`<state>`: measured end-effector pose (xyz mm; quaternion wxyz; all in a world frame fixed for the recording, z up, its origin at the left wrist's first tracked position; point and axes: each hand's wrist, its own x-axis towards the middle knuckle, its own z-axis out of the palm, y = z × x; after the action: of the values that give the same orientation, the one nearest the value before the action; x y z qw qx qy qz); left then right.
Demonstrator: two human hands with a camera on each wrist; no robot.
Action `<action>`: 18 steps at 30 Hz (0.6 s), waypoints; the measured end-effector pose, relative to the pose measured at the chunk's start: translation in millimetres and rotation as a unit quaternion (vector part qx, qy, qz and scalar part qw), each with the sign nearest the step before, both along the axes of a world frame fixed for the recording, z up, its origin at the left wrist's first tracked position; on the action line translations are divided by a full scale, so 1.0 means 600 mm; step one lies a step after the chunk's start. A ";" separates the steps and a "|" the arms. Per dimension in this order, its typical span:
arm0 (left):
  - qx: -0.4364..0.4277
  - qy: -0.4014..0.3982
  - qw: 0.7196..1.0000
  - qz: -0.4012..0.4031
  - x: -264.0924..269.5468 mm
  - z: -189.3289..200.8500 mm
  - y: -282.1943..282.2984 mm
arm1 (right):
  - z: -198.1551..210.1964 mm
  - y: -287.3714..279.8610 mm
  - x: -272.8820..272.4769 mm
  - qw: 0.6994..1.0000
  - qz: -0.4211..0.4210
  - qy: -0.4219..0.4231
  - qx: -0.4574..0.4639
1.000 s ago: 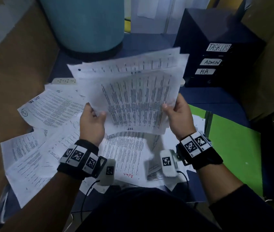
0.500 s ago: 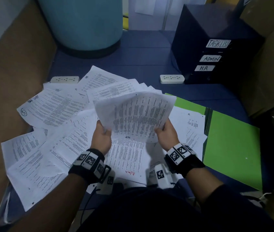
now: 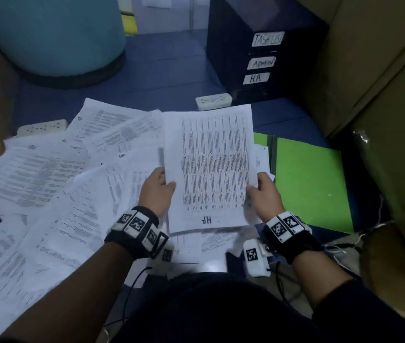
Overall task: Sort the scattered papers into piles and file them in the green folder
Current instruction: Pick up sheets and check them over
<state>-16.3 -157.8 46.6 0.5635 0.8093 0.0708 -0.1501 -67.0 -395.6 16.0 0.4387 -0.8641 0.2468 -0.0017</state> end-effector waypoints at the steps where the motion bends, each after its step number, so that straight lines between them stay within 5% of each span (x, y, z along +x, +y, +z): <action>1: -0.010 0.012 1.000 -0.022 0.002 0.001 -0.027 | -0.001 -0.026 -0.006 1.000 -0.017 0.004 0.001; 11: 0.040 0.069 0.968 -0.239 0.016 -0.046 -0.338 | -0.033 -0.309 -0.067 0.983 -0.166 0.070 -0.025; 18: 0.063 0.103 0.940 -0.319 0.010 -0.087 -0.420 | -0.079 -0.410 -0.103 0.967 -0.189 0.162 -0.061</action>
<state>-10.1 -410.0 -5.4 0.4239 0.8032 -0.1241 -0.3997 -128.6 -641.7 -31.5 0.3309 -0.8159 0.4725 0.0400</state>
